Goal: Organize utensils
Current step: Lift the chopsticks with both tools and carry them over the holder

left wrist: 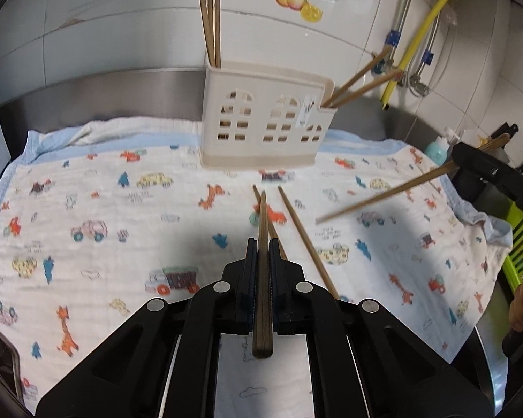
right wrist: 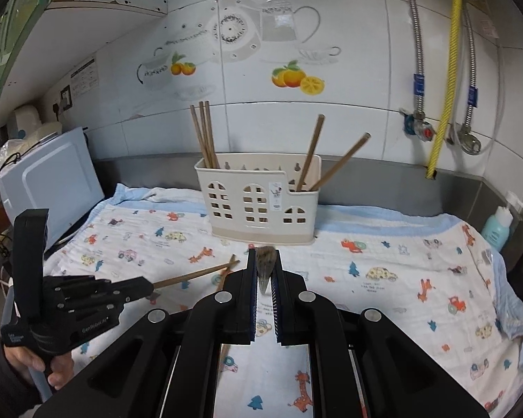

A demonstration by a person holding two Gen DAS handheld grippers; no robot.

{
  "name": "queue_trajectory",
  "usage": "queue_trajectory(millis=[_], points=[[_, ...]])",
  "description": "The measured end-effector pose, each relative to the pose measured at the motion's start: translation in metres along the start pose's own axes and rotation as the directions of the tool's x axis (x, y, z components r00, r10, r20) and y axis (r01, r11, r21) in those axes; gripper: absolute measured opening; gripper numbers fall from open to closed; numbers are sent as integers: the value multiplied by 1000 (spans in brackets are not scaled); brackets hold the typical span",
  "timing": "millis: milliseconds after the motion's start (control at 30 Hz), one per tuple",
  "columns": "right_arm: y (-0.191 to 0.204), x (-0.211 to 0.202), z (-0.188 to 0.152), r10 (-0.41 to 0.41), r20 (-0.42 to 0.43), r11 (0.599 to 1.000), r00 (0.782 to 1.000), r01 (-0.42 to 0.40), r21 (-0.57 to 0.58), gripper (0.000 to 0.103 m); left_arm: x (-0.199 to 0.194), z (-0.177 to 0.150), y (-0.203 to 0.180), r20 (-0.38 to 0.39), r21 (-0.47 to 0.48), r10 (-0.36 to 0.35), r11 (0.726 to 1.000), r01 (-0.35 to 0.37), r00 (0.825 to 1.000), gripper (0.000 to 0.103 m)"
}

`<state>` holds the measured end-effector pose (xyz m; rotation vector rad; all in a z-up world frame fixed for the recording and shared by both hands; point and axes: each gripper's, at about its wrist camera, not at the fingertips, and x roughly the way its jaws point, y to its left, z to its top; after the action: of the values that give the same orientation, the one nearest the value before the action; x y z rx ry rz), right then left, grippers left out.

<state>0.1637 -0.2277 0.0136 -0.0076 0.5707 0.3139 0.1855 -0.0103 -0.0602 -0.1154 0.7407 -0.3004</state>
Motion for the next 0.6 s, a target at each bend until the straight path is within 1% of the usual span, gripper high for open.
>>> queue_trajectory(millis=[167,333,600], points=[[3,-1,13,20,-3,999,1000,-20,-26,7,-8,15,4,19,11,-11,1000,11,1000,5],[1,-2,34,39,-1,998,999,-39,-43,7,-14,30,4,32,43,-5,999,4,999,5],[-1,-3,56,55,5,996,999,-54,-66,7,-20,47,5,48,73,3,997,-7,999,5]])
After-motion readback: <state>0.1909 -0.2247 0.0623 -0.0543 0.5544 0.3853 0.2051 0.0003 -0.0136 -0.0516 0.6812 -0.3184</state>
